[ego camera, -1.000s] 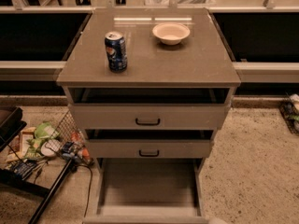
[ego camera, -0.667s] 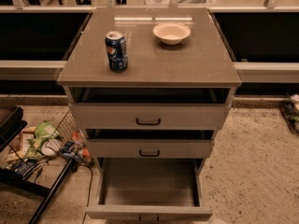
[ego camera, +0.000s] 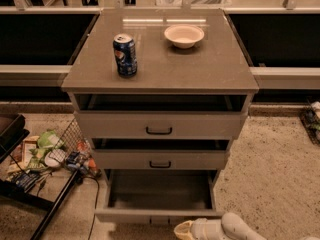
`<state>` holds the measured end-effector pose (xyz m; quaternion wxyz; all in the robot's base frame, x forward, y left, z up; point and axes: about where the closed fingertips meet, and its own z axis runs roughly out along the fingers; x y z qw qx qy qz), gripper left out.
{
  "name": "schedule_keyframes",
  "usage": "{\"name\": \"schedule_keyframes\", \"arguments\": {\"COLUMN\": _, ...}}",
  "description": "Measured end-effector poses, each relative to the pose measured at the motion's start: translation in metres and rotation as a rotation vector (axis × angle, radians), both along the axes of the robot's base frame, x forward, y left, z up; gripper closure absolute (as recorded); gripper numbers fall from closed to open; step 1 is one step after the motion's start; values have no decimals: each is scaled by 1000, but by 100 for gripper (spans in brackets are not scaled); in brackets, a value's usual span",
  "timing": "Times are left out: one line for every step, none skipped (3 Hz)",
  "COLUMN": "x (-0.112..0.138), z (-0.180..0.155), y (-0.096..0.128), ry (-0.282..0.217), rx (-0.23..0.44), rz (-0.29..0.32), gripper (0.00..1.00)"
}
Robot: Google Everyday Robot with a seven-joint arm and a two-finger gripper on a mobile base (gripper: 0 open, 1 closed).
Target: Close bottom drawer
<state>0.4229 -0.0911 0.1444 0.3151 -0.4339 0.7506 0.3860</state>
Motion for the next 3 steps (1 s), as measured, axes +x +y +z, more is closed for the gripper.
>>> {"name": "schedule_keyframes", "arguments": {"x": 36, "z": 8, "y": -2, "ry": -59, "rx": -8, "rz": -3, "gripper": 100}}
{"name": "schedule_keyframes", "arguments": {"x": 36, "z": 8, "y": -2, "ry": -59, "rx": -8, "rz": -3, "gripper": 100}}
{"name": "schedule_keyframes", "arguments": {"x": 48, "z": -7, "y": 1, "ry": -57, "rx": -4, "rz": -9, "gripper": 100}}
